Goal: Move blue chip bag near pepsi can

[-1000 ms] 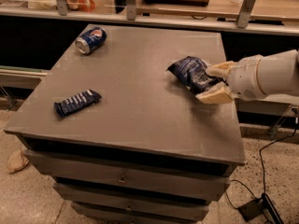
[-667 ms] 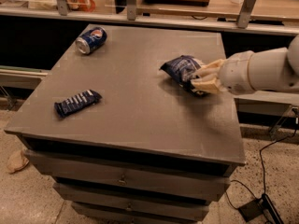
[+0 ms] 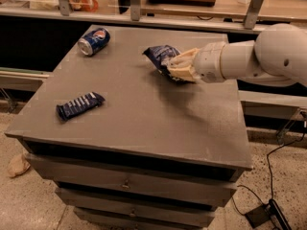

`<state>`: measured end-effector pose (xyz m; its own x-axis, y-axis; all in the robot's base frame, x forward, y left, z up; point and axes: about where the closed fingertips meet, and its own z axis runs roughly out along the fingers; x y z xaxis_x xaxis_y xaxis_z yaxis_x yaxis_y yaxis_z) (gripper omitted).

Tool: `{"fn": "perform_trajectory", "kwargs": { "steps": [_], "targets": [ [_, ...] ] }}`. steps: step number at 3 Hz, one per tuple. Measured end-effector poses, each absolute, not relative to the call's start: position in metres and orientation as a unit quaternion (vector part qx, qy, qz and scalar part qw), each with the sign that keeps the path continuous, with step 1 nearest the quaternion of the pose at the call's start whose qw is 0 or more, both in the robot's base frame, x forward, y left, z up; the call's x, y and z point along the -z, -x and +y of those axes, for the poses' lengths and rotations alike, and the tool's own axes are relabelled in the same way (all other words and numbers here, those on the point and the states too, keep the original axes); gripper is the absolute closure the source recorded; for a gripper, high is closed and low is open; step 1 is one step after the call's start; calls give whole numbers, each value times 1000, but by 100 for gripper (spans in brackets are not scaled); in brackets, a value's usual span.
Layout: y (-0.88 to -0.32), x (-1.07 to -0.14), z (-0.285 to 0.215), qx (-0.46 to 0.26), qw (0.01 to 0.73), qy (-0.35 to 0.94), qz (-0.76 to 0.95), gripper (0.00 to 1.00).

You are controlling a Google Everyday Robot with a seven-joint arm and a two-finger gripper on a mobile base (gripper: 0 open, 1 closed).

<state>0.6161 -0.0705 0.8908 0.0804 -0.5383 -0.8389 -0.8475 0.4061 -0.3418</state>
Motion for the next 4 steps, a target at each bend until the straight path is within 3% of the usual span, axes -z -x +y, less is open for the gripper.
{"fn": "perform_trajectory", "kwargs": {
  "steps": [4],
  "targets": [
    [-685, -901, 60, -179, 540, 571, 591, 100]
  ]
}}
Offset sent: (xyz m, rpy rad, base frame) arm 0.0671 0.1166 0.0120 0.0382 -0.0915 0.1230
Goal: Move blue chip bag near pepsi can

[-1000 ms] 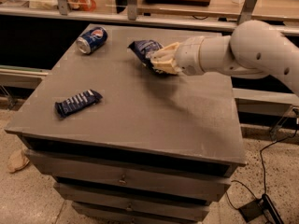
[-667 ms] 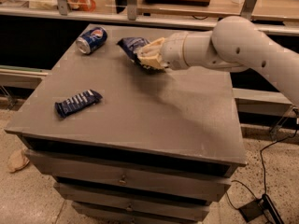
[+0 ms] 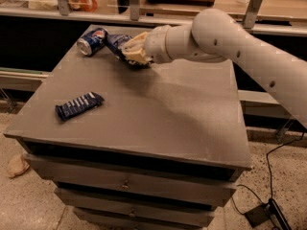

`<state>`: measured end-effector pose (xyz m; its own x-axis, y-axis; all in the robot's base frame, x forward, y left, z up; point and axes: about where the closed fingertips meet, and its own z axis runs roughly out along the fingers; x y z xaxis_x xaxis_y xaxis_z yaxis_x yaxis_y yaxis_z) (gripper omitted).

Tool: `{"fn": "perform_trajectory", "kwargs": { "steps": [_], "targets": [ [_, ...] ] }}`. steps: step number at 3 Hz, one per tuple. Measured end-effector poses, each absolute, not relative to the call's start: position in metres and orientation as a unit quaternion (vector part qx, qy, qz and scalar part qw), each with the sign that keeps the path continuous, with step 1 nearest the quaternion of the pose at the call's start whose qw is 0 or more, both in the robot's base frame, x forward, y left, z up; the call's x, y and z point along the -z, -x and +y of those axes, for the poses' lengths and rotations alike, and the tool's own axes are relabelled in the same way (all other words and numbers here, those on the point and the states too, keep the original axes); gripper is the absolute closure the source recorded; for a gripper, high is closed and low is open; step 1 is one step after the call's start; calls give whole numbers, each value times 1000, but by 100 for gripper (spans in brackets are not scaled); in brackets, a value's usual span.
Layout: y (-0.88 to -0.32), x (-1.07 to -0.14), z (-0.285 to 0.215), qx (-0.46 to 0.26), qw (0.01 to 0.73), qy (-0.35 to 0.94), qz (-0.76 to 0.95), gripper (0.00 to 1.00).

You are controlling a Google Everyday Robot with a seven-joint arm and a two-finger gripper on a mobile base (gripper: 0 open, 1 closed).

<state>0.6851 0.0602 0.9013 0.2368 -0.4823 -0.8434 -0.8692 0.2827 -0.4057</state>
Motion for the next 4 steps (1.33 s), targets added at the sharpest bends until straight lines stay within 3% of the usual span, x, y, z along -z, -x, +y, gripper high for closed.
{"fn": "perform_trajectory", "kwargs": {
  "steps": [1, 2, 4],
  "targets": [
    [-692, -899, 79, -187, 538, 580, 583, 85],
    [-695, -897, 90, -197, 534, 585, 578, 54],
    [-696, -897, 85, -199, 530, 582, 584, 7]
  ]
}}
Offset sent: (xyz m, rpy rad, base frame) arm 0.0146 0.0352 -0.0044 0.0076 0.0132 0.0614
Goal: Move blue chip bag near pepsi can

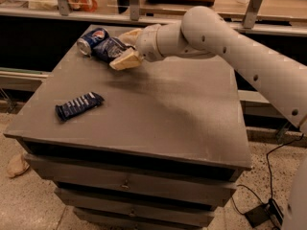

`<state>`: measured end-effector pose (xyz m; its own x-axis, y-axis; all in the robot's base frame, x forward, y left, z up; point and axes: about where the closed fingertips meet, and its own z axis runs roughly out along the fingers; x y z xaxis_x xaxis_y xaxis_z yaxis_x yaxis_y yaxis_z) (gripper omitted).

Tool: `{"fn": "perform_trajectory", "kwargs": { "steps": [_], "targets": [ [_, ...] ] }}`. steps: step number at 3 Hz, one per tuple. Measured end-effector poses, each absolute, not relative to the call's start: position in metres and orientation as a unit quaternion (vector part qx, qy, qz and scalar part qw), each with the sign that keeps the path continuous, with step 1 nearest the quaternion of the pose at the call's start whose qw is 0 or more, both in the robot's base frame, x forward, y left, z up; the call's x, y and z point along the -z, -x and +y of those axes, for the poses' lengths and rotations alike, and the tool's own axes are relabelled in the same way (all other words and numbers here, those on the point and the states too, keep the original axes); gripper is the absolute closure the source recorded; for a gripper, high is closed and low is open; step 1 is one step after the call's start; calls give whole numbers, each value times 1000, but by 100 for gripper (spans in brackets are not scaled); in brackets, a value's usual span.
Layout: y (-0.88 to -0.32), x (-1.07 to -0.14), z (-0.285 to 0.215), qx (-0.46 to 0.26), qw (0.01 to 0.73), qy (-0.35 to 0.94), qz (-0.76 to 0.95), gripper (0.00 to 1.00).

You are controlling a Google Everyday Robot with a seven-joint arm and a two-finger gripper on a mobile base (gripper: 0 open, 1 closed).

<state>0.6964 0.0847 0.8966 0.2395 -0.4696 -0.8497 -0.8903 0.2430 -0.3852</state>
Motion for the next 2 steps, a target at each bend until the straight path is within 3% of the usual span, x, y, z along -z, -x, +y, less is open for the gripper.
{"fn": "perform_trajectory", "kwargs": {
  "steps": [1, 2],
  "targets": [
    [-698, -907, 49, -176, 538, 562, 603, 0],
    [-696, -925, -25, -122, 548, 521, 643, 0]
  ]
}}
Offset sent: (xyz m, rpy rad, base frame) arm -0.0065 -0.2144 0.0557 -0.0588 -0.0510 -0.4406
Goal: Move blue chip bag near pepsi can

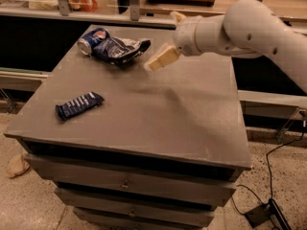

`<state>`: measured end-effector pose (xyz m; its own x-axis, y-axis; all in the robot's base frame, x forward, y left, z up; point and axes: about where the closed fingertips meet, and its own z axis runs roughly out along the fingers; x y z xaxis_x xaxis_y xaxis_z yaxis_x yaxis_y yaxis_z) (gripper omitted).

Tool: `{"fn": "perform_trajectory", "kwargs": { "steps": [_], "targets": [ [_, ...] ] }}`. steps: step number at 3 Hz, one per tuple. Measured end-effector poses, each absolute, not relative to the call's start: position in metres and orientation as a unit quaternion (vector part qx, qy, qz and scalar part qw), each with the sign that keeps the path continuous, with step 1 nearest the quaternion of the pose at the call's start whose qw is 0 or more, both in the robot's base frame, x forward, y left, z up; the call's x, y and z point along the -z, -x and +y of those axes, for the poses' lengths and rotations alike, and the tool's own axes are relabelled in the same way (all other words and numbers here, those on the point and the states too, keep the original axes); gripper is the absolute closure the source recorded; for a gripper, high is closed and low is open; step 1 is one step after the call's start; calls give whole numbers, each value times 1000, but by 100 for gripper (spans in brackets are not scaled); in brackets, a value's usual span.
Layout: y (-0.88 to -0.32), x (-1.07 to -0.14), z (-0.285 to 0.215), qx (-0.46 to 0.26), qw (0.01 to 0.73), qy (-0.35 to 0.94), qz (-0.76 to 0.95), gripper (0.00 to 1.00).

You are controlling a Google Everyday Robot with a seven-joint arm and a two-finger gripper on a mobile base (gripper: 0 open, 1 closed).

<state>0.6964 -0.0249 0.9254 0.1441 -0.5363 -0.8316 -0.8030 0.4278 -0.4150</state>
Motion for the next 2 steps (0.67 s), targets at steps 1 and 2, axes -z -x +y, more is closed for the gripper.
{"fn": "perform_trajectory", "kwargs": {
  "steps": [1, 2],
  "targets": [
    [-691, -943, -101, -53, 554, 470, 685, 0],
    [-691, -946, -111, -45, 555, 460, 691, 0]
  ]
}}
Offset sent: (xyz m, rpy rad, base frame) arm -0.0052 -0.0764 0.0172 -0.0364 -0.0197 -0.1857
